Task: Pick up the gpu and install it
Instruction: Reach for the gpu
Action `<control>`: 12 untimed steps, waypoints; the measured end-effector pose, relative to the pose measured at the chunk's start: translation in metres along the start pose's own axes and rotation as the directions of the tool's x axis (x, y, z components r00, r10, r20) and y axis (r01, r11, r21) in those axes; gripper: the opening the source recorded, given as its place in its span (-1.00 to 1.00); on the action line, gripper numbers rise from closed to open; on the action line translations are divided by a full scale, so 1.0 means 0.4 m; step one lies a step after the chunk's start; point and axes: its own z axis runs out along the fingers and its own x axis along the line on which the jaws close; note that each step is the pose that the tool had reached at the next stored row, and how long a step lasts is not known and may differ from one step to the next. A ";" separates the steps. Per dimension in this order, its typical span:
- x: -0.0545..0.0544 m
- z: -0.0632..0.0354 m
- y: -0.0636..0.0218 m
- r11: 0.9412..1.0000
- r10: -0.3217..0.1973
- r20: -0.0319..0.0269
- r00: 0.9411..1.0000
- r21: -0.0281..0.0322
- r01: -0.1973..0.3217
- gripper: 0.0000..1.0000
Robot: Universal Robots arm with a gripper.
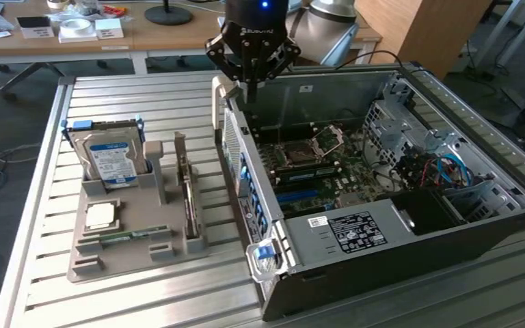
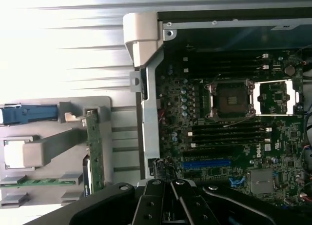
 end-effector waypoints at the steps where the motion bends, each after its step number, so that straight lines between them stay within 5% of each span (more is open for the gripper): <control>1: 0.006 0.000 -0.001 1.000 0.000 0.000 1.000 0.000 0.000 -0.79; 12: 0.075 0.001 -0.006 1.000 0.000 0.000 1.000 0.000 0.000 -0.79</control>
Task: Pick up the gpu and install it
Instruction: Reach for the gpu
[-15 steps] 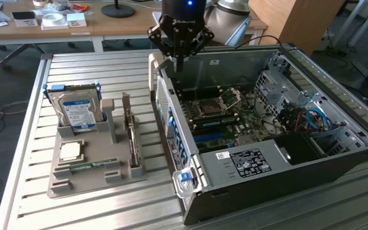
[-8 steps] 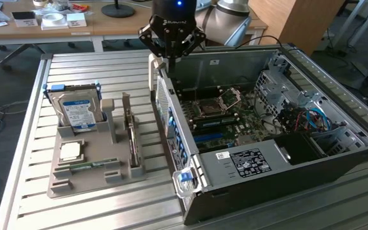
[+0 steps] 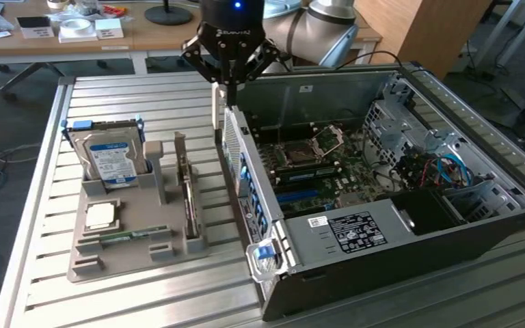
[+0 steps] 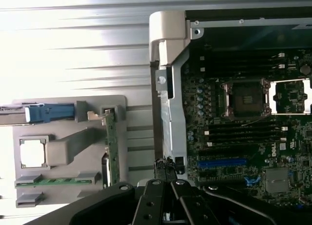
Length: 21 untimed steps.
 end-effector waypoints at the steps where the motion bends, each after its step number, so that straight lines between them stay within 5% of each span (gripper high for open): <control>1: 0.006 0.000 0.000 1.000 0.000 0.000 1.000 0.000 0.000 -0.79; 21: 0.136 0.004 -0.010 1.000 0.000 0.000 1.000 0.000 0.000 -0.79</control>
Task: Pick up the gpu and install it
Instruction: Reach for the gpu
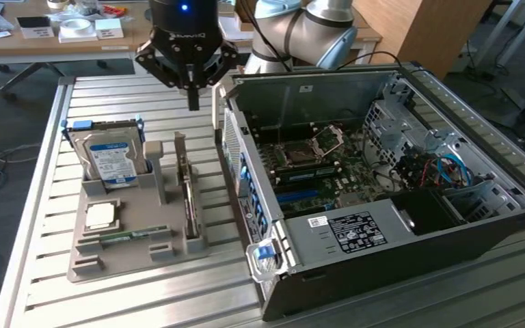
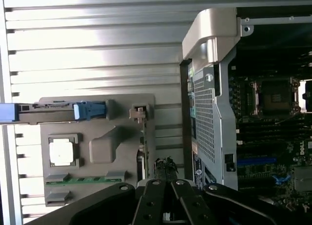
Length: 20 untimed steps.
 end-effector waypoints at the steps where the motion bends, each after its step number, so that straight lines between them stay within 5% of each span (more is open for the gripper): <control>1: 0.006 0.000 0.000 1.000 0.000 0.000 1.000 0.000 0.000 -0.79; 11: 0.057 0.002 -0.004 1.000 0.000 0.000 1.000 0.000 0.000 -0.79; 20: 0.064 0.002 -0.005 1.000 0.000 0.000 1.000 0.000 0.000 -0.79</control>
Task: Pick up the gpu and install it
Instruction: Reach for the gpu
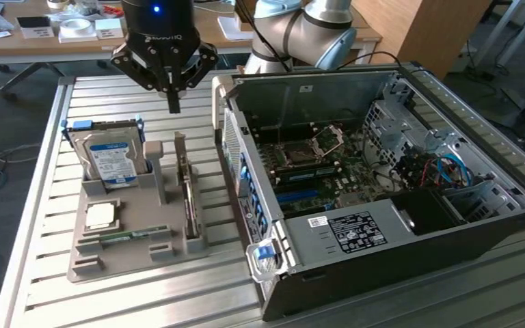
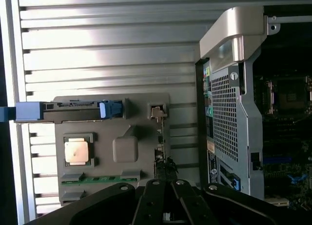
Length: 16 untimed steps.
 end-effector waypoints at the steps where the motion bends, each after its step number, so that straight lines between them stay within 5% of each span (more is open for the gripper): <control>1: 0.000 0.000 0.000 1.000 0.000 0.000 1.000 0.000 0.000 -0.79; 7: 0.000 0.000 -0.003 1.000 0.000 0.000 1.000 0.000 0.000 -0.79; 16: 0.000 -0.002 -0.035 1.000 0.000 0.000 1.000 0.000 0.000 -0.79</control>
